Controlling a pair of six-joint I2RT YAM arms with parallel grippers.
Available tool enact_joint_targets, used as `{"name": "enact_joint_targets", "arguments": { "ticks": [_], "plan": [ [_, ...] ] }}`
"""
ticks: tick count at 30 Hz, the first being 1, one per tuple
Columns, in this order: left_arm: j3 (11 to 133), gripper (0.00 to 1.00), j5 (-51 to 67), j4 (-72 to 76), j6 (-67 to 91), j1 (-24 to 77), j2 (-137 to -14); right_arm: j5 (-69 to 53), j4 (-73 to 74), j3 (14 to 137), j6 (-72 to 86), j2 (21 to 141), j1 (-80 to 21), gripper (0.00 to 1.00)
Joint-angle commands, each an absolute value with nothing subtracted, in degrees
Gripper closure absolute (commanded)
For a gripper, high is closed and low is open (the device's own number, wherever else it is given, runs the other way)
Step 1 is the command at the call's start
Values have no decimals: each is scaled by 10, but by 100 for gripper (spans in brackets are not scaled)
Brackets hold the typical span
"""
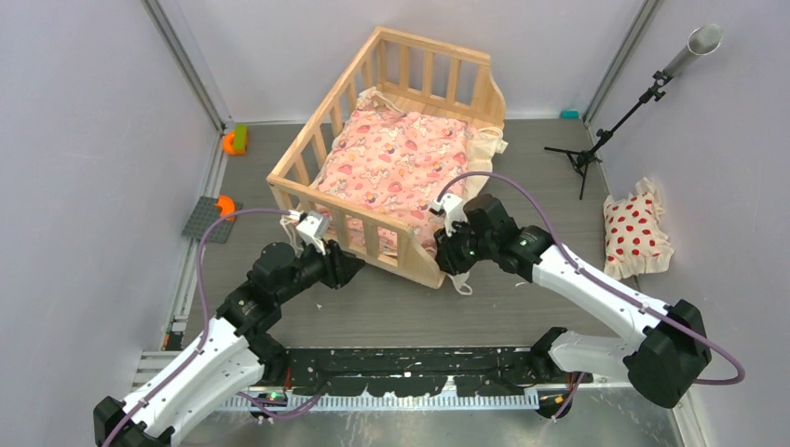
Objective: Set up the pet bed
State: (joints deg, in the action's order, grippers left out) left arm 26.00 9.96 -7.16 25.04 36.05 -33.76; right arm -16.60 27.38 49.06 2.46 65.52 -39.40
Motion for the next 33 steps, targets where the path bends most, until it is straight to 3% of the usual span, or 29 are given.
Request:
{"name": "enact_joint_targets", "arguments": {
  "ticks": [1,9,23,33],
  "plan": [
    [261,64,129,-65,236,362,-331,-181,266,517,5,662,-398,78],
    [211,63,211,78,231,362,-304,-208,267,617,-101,684,-395,98],
    [156,66,212,142,124,361,-220,-408,521,918,-352,922,-366,99],
    [149,71,231,168,103,361,-243,-524,637,959,-444,951,-351,99]
  ]
}}
